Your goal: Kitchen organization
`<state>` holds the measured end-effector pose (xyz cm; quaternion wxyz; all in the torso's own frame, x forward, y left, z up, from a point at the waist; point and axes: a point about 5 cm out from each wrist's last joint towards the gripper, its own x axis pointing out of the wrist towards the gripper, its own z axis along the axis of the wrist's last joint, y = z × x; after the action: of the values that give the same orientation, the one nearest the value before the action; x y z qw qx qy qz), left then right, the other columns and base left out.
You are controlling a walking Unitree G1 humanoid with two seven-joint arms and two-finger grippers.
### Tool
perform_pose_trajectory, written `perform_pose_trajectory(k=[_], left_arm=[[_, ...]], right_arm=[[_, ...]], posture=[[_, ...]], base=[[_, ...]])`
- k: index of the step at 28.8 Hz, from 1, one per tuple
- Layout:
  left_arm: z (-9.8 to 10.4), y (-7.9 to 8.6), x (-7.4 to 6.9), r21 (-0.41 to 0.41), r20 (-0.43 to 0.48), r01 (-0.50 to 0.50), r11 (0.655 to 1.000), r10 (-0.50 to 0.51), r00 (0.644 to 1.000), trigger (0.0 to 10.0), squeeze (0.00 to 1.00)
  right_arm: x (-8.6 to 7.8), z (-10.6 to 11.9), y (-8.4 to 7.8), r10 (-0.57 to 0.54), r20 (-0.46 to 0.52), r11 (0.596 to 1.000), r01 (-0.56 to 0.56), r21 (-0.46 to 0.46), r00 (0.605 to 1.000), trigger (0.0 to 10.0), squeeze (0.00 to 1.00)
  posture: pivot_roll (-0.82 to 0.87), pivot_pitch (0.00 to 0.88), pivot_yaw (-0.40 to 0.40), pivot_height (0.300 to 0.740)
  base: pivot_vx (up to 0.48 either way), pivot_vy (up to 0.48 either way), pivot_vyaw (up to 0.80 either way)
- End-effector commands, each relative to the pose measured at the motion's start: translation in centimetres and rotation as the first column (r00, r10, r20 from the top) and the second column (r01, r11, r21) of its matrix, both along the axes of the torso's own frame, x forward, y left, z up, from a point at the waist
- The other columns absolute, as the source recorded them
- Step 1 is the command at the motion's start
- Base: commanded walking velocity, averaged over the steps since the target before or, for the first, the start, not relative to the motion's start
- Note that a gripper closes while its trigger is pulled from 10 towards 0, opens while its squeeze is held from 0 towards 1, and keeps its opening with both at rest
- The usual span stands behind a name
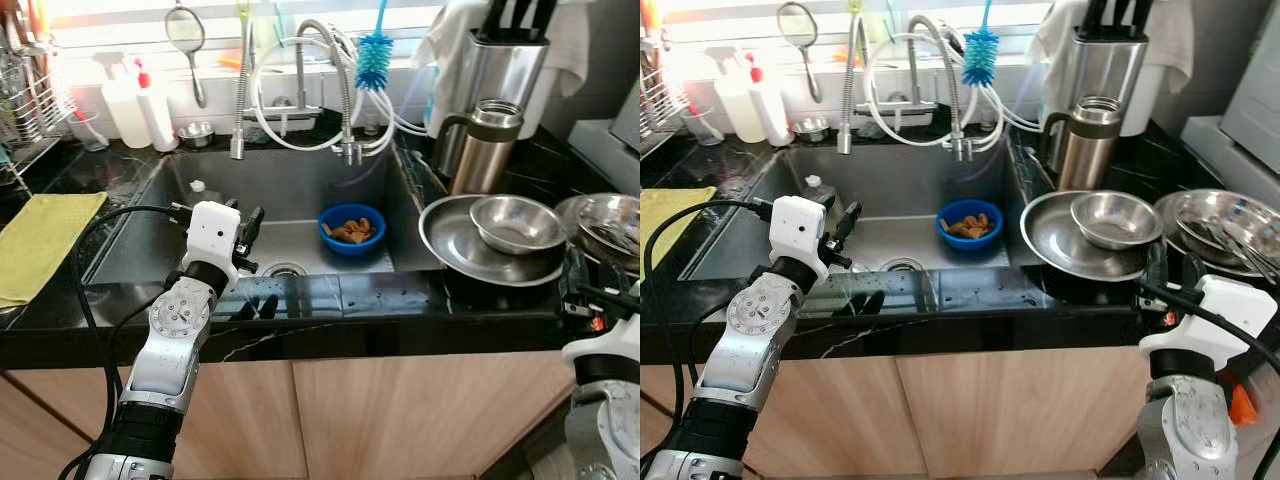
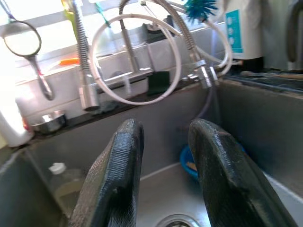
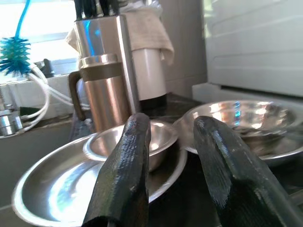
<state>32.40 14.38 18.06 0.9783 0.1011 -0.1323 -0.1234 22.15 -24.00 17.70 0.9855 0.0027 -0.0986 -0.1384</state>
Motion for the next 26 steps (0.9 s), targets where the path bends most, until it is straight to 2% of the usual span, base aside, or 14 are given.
perform_pose_trajectory(k=[1, 14, 26], left_arm=[[1.03, -0.14, 0.14, 0.002, 0.029, 0.001, 1.000, -0.001, 1.000, 10.0, 0.00], [1.52, -0.19, 0.32, -0.006, 0.033, -0.012, 1.000, 0.012, 0.999, 10.0, 0.00], [1.59, -0.45, 0.36, -0.015, 0.033, -0.010, 1.000, 0.010, 0.999, 10.0, 0.00]], right_arm=[[-0.02, 0.49, -0.35, -0.008, 0.008, 1.000, 0.008, -0.007, 1.000, 10.0, 0.00], [-0.13, 0.32, 0.00, 0.006, 0.003, 1.000, -0.006, 0.007, 1.000, 10.0, 0.00], [-0.09, 0.45, 0.38, 0.024, 0.006, 1.000, -0.024, -0.017, 1.000, 10.0, 0.00]], posture=[[-0.04, 0.038, 0.052, 0.740], [-0.04, 0.043, 0.053, 0.740], [-0.04, 0.042, 0.052, 0.740]], base=[[0.000, 0.000, 0.00], [0.000, 0.000, 0.00], [0.000, 0.000, 0.00]])
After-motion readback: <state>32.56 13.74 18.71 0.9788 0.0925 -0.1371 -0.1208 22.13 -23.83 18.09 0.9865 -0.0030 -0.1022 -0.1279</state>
